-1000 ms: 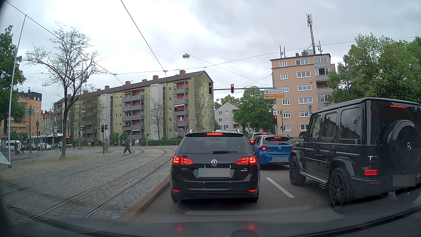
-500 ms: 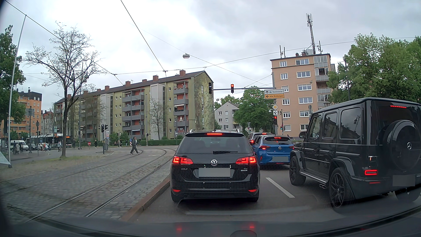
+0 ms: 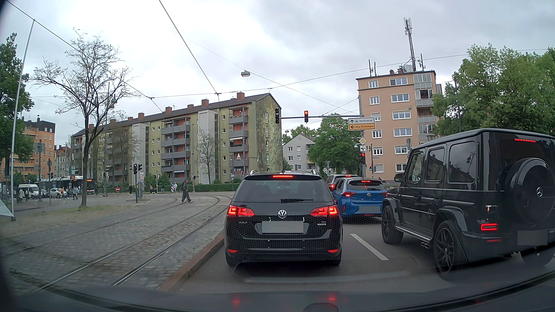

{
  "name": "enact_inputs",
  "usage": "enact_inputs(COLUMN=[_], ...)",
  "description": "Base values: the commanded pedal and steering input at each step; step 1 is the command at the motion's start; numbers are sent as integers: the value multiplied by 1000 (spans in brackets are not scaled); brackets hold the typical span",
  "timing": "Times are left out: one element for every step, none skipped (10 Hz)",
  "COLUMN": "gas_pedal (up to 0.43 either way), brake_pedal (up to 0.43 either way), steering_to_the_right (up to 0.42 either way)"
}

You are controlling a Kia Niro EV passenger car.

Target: Follow the waypoints while adhering to traffic rules and regulations

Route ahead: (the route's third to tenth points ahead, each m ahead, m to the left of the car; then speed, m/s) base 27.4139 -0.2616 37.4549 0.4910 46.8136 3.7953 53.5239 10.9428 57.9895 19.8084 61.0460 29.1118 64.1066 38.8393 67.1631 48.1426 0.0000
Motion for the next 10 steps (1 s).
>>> enact_inputs(gas_pedal=[0,0,0,0,0,0,0,0,0,0], brake_pedal=[232,232,232,232,232,232,232,232,232,232], steering_to_the_right=[-10,-9,-10,-10,-10,-9,-10,-10,-9,-9])
